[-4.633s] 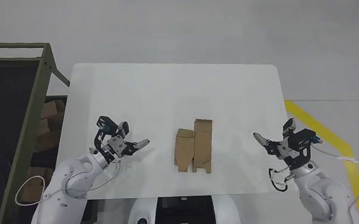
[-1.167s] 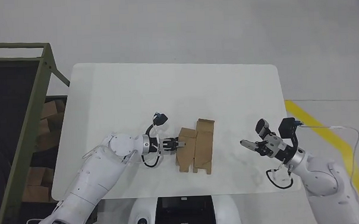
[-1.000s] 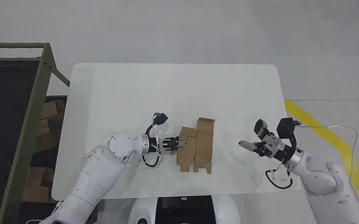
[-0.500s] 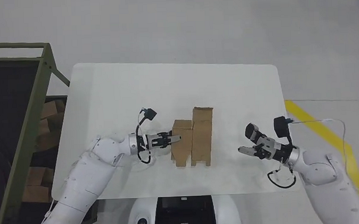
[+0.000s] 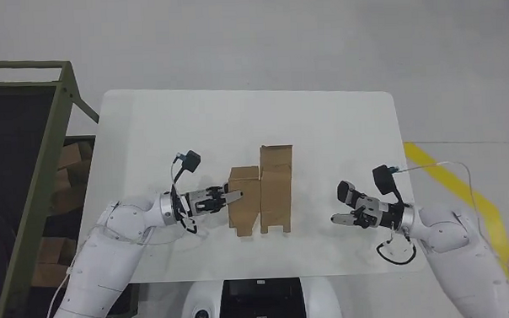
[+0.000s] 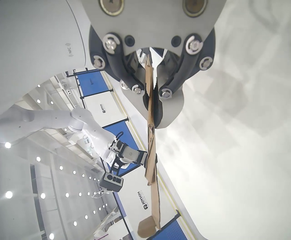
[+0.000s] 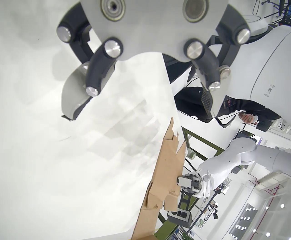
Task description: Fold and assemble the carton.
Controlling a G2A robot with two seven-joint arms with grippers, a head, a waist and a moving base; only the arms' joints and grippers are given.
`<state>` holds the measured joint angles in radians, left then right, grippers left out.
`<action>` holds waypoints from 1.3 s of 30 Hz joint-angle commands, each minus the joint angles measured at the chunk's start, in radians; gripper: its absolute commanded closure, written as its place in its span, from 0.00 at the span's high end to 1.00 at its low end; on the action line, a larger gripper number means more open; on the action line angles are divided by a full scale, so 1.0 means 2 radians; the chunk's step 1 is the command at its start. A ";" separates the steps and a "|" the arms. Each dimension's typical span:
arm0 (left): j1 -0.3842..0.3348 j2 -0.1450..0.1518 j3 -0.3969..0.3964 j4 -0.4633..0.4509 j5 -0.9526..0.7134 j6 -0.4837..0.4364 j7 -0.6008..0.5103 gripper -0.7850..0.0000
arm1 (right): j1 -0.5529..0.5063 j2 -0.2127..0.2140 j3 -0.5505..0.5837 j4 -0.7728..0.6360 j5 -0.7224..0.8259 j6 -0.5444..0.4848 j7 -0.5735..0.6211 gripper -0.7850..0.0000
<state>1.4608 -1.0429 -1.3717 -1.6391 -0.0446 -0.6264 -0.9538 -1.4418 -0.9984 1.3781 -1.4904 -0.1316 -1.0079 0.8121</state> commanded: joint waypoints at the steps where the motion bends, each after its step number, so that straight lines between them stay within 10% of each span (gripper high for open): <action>1: 0.000 0.000 0.000 0.000 0.000 0.000 0.000 0.00 | 0.000 0.000 0.000 0.000 0.000 0.000 0.000 1.00; 39: -0.025 0.002 0.053 0.021 -0.018 -0.064 0.026 0.00 | 0.100 -0.021 -0.170 0.051 0.117 0.035 -0.003 1.00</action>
<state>1.4113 -1.0397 -1.2659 -1.5967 -0.0811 -0.7516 -0.9038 -1.2464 -1.0404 1.0415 -1.3962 0.0905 -0.9318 0.7993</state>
